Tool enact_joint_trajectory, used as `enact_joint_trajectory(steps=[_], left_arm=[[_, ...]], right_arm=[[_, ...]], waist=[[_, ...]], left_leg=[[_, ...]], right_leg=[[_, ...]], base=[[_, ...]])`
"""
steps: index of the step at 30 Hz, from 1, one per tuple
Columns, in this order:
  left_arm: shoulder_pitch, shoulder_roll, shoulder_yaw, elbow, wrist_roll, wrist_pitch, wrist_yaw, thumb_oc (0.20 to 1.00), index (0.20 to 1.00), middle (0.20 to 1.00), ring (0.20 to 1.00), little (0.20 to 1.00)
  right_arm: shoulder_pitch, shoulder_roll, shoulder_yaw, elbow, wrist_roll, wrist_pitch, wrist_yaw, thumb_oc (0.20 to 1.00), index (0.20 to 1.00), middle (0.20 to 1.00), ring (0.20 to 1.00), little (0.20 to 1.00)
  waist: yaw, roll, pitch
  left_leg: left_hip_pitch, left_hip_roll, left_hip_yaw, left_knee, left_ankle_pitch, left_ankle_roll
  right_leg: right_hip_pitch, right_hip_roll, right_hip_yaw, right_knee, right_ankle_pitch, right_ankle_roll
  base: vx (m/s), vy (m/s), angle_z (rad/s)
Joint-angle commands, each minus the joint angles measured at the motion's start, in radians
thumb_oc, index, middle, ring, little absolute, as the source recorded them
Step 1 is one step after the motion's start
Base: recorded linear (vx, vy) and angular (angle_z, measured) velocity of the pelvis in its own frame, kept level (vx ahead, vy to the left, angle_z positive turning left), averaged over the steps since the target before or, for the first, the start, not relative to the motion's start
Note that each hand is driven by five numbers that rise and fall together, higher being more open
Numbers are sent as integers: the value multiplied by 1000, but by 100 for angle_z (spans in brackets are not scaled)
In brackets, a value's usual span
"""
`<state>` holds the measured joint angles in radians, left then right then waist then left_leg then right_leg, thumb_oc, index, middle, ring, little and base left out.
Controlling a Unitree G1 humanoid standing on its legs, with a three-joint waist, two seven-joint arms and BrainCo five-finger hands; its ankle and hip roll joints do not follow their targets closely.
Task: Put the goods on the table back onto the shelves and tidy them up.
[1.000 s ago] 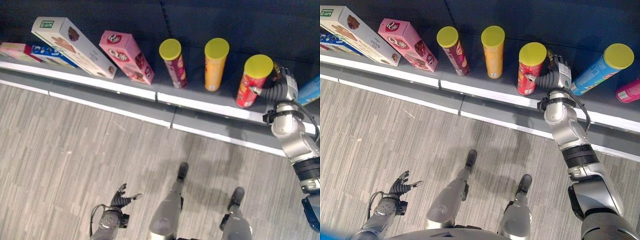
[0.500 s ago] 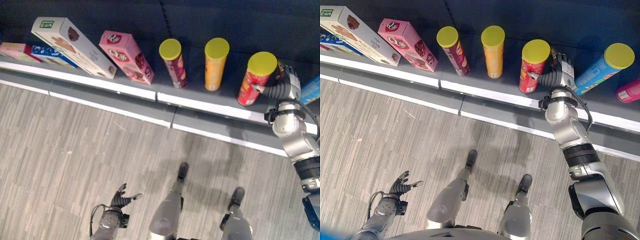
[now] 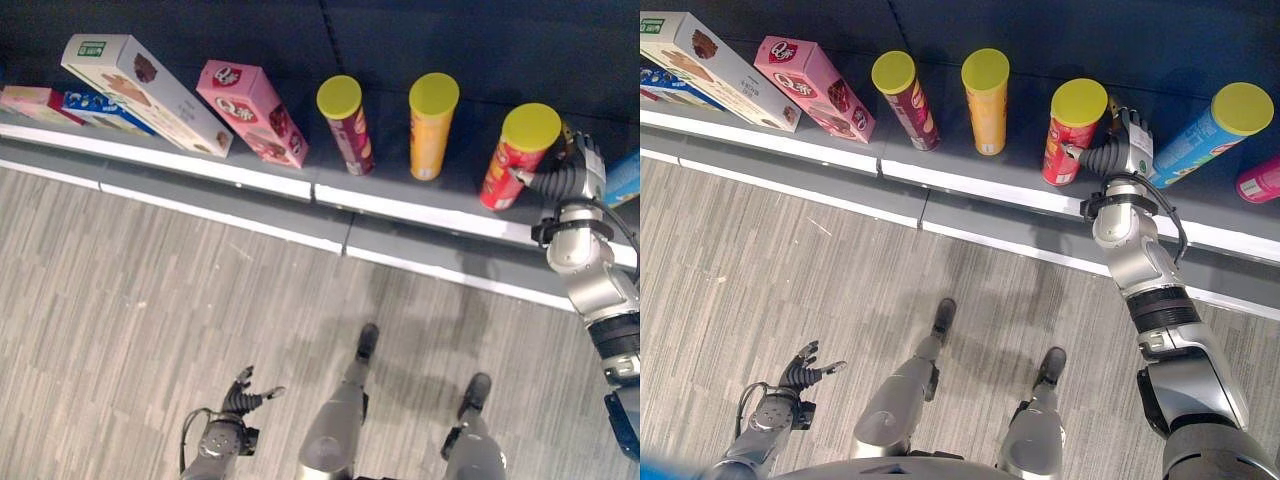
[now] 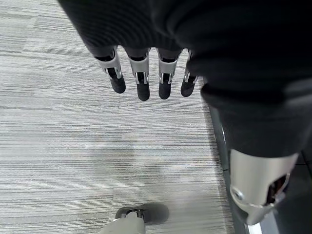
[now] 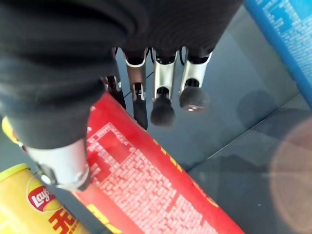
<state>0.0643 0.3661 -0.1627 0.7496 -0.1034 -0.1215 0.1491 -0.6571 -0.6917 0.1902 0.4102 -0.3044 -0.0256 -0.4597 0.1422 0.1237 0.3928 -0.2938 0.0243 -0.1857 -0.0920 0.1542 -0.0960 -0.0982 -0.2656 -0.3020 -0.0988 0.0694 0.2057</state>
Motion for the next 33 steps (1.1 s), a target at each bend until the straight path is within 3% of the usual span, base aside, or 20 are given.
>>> enact_joint_trajectory(steps=[1, 4, 5, 6, 7, 20, 28, 33], left_arm=[[-7, 48, -51, 36, 6, -9, 23, 1000, 1000, 1000, 1000, 1000], [-6, 47, -50, 37, 5, -7, 22, 1000, 1000, 1000, 1000, 1000], [-5, 47, -49, 37, 4, -7, 22, 1000, 1000, 1000, 1000, 1000], [-4, 47, -47, 38, 3, -5, 22, 1000, 1000, 1000, 1000, 1000], [-3, 45, -47, 40, 3, -5, 22, 1000, 1000, 1000, 1000, 1000], [1, 45, -33, 42, 7, 8, 23, 1000, 1000, 1000, 1000, 1000], [-2, 37, -13, 52, 24, 27, 27, 1000, 1000, 1000, 1000, 1000], [-7, 31, 10, 84, 45, 44, 31, 1000, 1000, 1000, 1000, 1000]], right_arm=[[-58, -68, -12, 10, 10, -23, -35, 200, 200, 200, 200, 200], [-52, -65, -15, 11, 11, -23, -35, 200, 200, 200, 200, 200], [-47, -62, -16, 8, 10, -22, -33, 291, 291, 291, 291, 291], [-41, -57, -18, 9, 10, -21, -35, 896, 896, 896, 896, 896], [-34, -53, -22, 6, 11, -22, -35, 1000, 1000, 1000, 1000, 1000], [9, -55, -87, -119, 13, -27, -55, 1000, 1000, 1000, 1000, 1000], [130, -46, -184, -298, -13, -39, -50, 1000, 1000, 1000, 1000, 1000], [247, -33, -226, -405, -15, -57, 4, 1000, 1000, 1000, 1000, 1000]], waist=[[7, -29, -43], [5, -27, -43], [4, -27, -43], [4, -27, -43], [1, -27, -44], [-10, -51, -59], [-34, -90, -91], [-63, -125, -117]], left_leg=[[-11, 24, 51, 21, -80, -30], [-12, 24, 50, 21, -80, -30], [-11, 24, 52, 21, -79, -30], [-11, 24, 53, 22, -79, -30], [-10, 24, 53, 21, -80, -29], [7, 33, 58, 22, -90, -30], [32, 47, 67, 22, -100, -31], [68, 60, 82, 19, -110, -32]], right_leg=[[40, -41, 2, 51, -94, 35], [39, -42, 3, 52, -94, 35], [39, -42, 3, 52, -94, 35], [38, -41, 5, 54, -95, 34], [37, -41, 7, 54, -95, 34], [53, -35, 5, 49, -96, 34], [78, -27, 5, 46, -102, 32], [101, -17, 10, 47, -104, 32]], base=[[0, 0, 0], [0, 0, 0], [0, 0, 0], [0, 0, 0], [0, 0, 0], [0, 0, 0], [0, 0, 0], [13, 3, -1]])
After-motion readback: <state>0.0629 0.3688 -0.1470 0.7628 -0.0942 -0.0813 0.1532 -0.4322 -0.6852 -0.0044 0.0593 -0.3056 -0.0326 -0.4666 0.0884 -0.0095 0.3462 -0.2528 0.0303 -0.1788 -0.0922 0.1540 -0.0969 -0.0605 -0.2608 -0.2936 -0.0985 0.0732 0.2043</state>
